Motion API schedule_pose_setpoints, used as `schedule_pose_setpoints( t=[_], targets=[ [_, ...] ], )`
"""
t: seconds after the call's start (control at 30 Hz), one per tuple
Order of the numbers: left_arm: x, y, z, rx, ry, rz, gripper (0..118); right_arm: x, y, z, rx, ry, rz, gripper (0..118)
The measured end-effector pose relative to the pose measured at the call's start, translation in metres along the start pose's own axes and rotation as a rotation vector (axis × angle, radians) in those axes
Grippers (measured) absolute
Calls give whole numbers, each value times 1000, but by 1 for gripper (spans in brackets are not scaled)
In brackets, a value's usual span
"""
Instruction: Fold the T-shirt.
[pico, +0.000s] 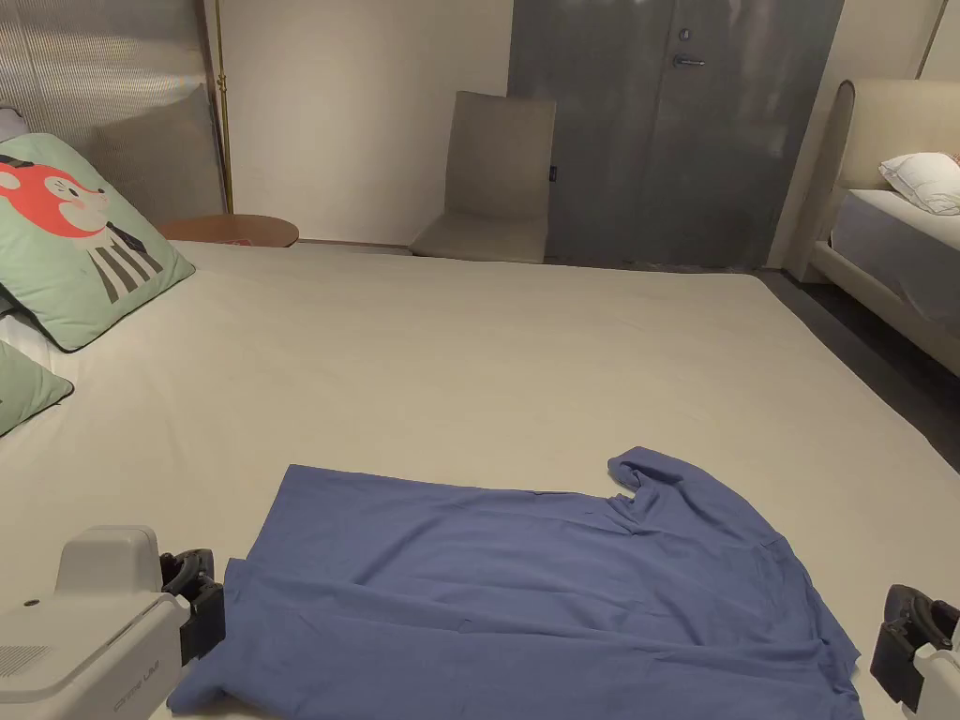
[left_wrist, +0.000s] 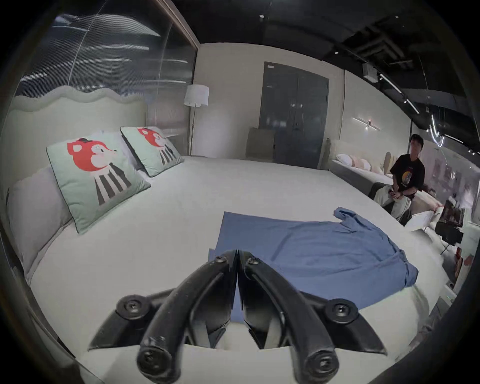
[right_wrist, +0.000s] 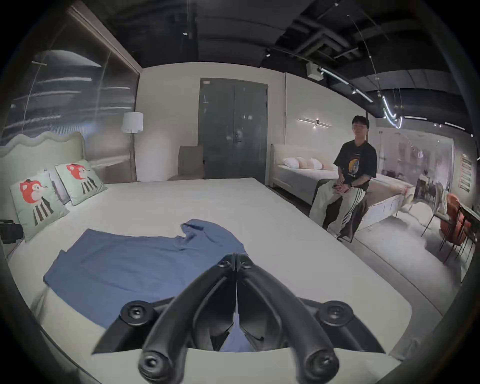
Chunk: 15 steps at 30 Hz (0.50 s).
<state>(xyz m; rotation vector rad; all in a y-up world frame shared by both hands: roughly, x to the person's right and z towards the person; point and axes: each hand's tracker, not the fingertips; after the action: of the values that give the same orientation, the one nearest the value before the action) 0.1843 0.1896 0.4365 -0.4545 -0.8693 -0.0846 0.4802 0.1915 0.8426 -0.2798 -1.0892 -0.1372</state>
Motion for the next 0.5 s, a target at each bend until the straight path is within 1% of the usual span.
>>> schedule_pose_setpoints(
  t=[0.17,0.2,0.23,0.27,0.33,0.37,0.43,0.5],
  targets=[
    [-23,-8,-23,-160,-31,60,0,-2,-6,3,-18,14,-9,0],
    [-28,-11,-31,-203,-32,70,1,-2,-7,2,-24,15,-7,0],
    [-32,-13,-39,-259,-40,76,7,-2,-8,2,-30,17,-6,0],
    [-36,-17,-49,-320,-49,87,31,-3,-9,3,-36,19,-4,0],
    [-42,-27,-65,-401,-56,114,88,-3,-11,2,-45,19,-1,0],
    [-43,-33,-73,-418,-46,119,111,-3,-13,2,-49,19,0,0],
    [-44,-43,-85,-423,-24,109,107,-3,-15,1,-60,19,0,0],
    [-43,-49,-92,-447,-25,111,107,-2,-18,-1,-71,16,0,0]
  ],
)
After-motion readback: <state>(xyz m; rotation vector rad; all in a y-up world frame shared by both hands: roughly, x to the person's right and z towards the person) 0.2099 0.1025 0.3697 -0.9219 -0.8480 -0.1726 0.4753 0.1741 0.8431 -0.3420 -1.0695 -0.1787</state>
